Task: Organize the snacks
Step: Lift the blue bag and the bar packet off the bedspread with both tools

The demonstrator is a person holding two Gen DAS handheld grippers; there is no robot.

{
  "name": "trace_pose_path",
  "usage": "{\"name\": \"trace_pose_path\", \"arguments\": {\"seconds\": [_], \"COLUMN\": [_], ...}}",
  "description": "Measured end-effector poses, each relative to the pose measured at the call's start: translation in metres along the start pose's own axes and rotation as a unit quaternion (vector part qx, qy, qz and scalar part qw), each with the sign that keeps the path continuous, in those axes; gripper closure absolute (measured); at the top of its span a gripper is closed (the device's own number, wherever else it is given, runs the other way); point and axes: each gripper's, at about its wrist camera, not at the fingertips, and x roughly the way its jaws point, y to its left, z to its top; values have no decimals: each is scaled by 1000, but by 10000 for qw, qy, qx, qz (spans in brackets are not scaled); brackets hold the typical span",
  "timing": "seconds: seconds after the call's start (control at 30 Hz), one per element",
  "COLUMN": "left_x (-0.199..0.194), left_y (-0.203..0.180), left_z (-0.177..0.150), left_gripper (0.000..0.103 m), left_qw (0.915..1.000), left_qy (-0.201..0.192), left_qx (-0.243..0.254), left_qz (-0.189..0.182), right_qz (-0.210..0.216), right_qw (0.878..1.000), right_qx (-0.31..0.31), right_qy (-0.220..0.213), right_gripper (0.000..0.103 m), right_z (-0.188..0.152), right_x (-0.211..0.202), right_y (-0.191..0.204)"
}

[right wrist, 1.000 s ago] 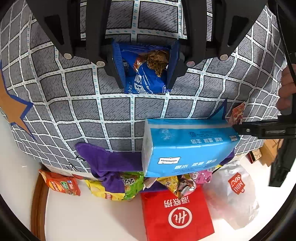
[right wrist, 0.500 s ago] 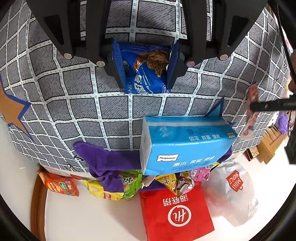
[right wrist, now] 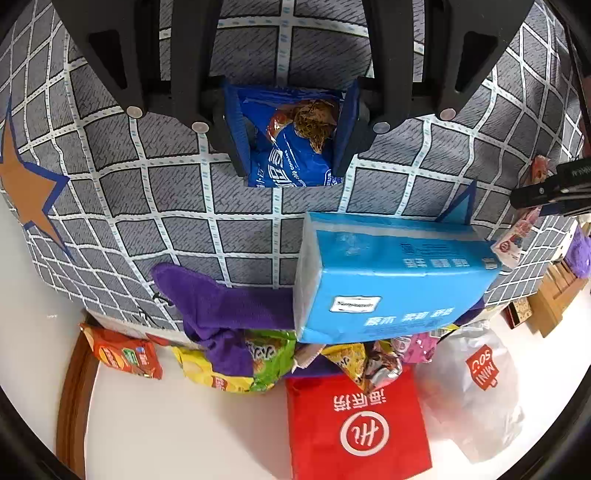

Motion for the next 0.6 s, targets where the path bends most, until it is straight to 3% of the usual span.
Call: {"name": "trace_pose_path", "arguments": {"seconds": [0.2,0.6], "left_x": [-1,1], "left_y": [-2,-6], "left_z": [-6,-7], "left_gripper": [60,54], "left_qw": [9989,9989], "left_qy": [-408,-431], "left_qx": [88,91], "left_qz": [214,161], "right_qz": [59,27], "right_qw": [10000,10000], "right_qx": [55,10], "right_qy": [-8,-10], "right_gripper": [58,55], "right_z": [0,-1], "right_x": [1,3], "right_y": [-2,0]}}
